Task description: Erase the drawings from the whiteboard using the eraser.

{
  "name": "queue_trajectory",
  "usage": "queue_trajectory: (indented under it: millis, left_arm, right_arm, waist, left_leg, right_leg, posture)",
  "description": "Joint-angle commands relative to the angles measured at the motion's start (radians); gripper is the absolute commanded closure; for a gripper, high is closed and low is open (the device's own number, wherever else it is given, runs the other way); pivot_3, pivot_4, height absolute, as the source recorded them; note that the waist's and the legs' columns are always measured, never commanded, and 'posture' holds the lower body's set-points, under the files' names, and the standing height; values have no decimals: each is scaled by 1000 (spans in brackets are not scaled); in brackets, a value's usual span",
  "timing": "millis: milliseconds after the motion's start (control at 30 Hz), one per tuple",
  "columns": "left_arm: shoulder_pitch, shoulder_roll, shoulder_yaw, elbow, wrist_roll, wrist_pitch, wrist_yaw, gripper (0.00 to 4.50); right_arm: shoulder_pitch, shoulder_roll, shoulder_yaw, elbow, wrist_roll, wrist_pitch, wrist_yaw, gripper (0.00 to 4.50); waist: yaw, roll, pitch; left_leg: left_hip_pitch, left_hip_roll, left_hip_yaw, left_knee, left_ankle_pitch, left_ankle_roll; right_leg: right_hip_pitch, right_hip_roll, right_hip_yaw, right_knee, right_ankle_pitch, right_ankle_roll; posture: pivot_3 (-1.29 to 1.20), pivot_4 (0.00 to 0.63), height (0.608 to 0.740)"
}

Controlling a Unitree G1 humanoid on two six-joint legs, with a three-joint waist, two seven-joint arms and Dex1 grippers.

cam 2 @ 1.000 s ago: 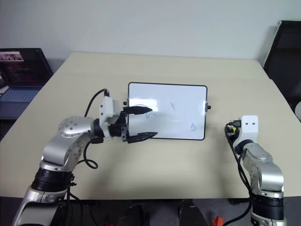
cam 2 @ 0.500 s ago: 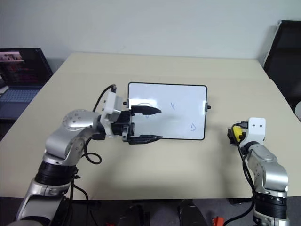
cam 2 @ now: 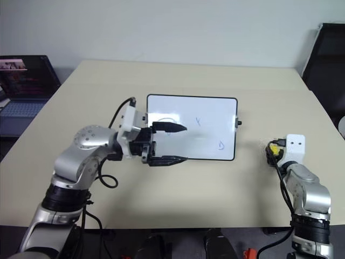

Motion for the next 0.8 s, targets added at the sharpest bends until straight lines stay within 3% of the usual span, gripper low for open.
queue_trajectory:
  millis: [33,100,433,800]
  left_arm:
    - [-3,8,15,-41,-3,-2,8,0]
    - [1,10,15,-42,-1,-3,10,0]
    - [28,31,22,-56,2,14,30,0]
    - [199,94,106,-167,-1,135,201,0]
  right_arm:
    - [-19,-15,12,-4,-9,-16,7,3052]
    - [-19,-12,17,-3,-10,-15,8,3450]
    - [-3,-12,20,-47,2,-12,20,3462]
    - [92,-79,89,-487,103,131,136,3486]
  waist:
    - [0,0,0]
    - [0,0,0]
    - [-1,0,0]
    - [1,2,2]
  left_leg:
    - [0,0,0,0,0,0]
    - [0,0,0,0,0,0]
    - [0,0,0,0,0,0]
    - [0,0,-1,0,0,0]
  right_leg:
    - [0,0,0,0,0,0]
    - [0,0,0,0,0,0]
    - [0,0,0,0,0,0]
    - [0,0,-1,0,-2,-1]
  posture:
    - [0,150,740]
    - [0,150,740]
    - [0,150,740]
    - [0,150,740]
